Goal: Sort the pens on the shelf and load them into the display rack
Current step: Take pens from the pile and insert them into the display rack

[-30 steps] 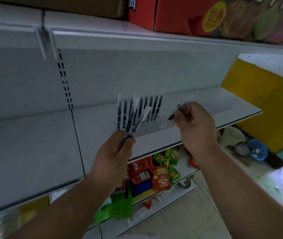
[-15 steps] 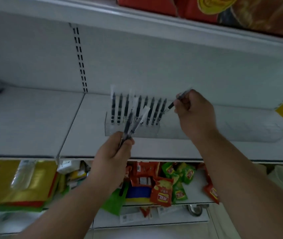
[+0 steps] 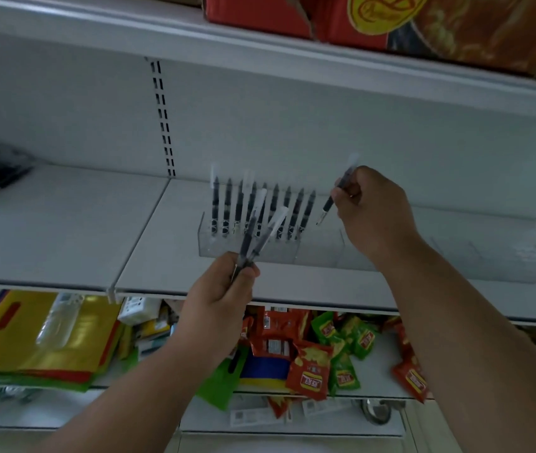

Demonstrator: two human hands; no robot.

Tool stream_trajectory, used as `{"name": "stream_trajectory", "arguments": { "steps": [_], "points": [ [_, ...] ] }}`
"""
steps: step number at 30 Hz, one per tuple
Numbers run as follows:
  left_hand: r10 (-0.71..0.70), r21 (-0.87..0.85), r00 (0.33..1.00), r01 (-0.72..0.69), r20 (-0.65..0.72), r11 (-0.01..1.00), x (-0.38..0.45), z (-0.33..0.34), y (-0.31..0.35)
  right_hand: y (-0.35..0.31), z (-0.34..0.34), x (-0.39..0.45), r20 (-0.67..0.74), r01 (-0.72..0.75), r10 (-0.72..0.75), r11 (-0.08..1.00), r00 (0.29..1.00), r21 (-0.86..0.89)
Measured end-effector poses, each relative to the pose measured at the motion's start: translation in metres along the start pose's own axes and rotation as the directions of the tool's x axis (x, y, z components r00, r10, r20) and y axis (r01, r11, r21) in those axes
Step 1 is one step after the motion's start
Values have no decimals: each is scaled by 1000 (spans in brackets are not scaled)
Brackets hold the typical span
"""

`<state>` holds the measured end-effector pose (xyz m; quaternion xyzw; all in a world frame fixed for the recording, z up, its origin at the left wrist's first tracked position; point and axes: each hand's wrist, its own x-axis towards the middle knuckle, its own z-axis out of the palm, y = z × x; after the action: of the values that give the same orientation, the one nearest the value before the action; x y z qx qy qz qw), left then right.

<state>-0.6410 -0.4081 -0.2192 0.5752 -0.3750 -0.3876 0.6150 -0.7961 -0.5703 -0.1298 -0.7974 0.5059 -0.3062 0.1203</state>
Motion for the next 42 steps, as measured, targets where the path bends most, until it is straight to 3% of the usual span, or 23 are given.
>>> {"name": "stream_trajectory", "arguments": {
  "steps": [7, 14, 24, 29, 32, 37, 42],
  "points": [
    [-2, 9, 1000, 2, 7, 1000, -2, 3, -4, 0, 9, 2, 38, -7, 5, 998, 999, 59],
    [-11, -2, 1000, 11, 0, 1000, -2, 5, -5, 15, 5, 5, -49, -40, 47, 990, 998, 139],
    [-26, 16, 1000, 26, 3, 1000, 3, 7, -2, 17, 29, 1, 187, -1, 4, 1000, 982, -14],
    [-11, 22, 1000, 11, 12, 1000, 6, 6, 1, 18, 25, -2, 161, -29, 32, 999, 986, -22],
    [-6, 29, 1000, 6, 12, 1000, 9, 7, 2, 10, 16, -16, 87, -43, 37, 996, 996, 72],
    [14, -11, 998, -14, 66, 1000, 16, 24, 4, -20, 9, -46, 335, -98, -64, 890, 940, 445],
    [54, 7, 988, -56, 141, 998, 18, 36, 3, -17, 5, -50, 326, -236, 23, 737, 945, 633]
  ]
}}
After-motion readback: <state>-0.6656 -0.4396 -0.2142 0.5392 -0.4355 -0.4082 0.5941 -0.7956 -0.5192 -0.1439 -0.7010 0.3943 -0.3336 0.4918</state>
